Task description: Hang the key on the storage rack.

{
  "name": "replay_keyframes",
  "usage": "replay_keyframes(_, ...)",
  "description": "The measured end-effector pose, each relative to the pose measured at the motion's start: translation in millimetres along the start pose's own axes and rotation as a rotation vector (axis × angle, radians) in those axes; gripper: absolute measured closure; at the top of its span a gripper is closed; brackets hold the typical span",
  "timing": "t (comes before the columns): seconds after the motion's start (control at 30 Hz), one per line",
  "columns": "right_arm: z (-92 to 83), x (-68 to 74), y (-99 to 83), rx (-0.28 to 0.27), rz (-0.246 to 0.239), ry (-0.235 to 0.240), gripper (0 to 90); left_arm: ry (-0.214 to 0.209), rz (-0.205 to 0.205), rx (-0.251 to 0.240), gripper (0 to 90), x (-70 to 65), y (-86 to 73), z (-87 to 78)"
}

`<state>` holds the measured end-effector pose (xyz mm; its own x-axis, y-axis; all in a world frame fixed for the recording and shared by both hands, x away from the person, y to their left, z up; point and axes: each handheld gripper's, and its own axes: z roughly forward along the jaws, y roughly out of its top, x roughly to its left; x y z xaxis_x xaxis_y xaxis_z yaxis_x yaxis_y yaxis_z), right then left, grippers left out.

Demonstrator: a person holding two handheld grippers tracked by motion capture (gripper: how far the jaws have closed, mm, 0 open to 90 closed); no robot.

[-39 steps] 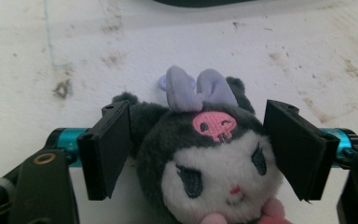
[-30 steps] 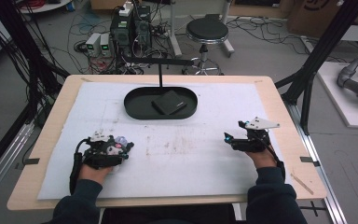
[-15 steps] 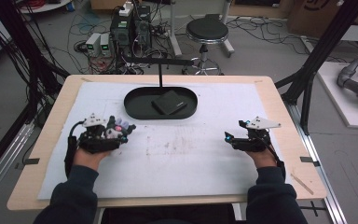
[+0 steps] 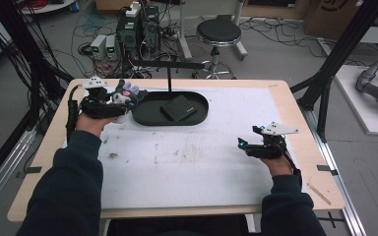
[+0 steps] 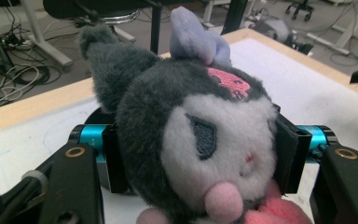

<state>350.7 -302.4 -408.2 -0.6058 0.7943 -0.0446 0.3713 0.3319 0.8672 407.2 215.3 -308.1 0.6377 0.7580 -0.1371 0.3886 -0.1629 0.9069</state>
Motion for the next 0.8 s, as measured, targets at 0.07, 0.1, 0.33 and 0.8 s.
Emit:
replay_keyframes(0.07, -0.5, -0.4, 0.0, -0.005, 0.003, 0.002, 23.1, -0.006, -0.024, -0.007, 37.5, 5.5, 5.4, 3.3)
replay_keyframes(0.1, -0.4, -0.7, 0.0, -0.009, 0.002, -0.001, 23.1, -0.003, -0.03, -0.002, 37.4, 8.4, 8.6, 5.0)
replay_keyframes(0.33, 0.7, -0.6, 0.0, -0.007, 0.001, 0.008, 23.1, 0.012, -0.06, -0.008, 37.4, 25.0, 34.3, 23.5)
replay_keyframes(0.8, -0.6, -1.5, -0.3, -0.011, 0.01, 0.014, 23.1, 0.068, -0.155, -0.075, 37.4, 48.0, 50.4, 54.3)
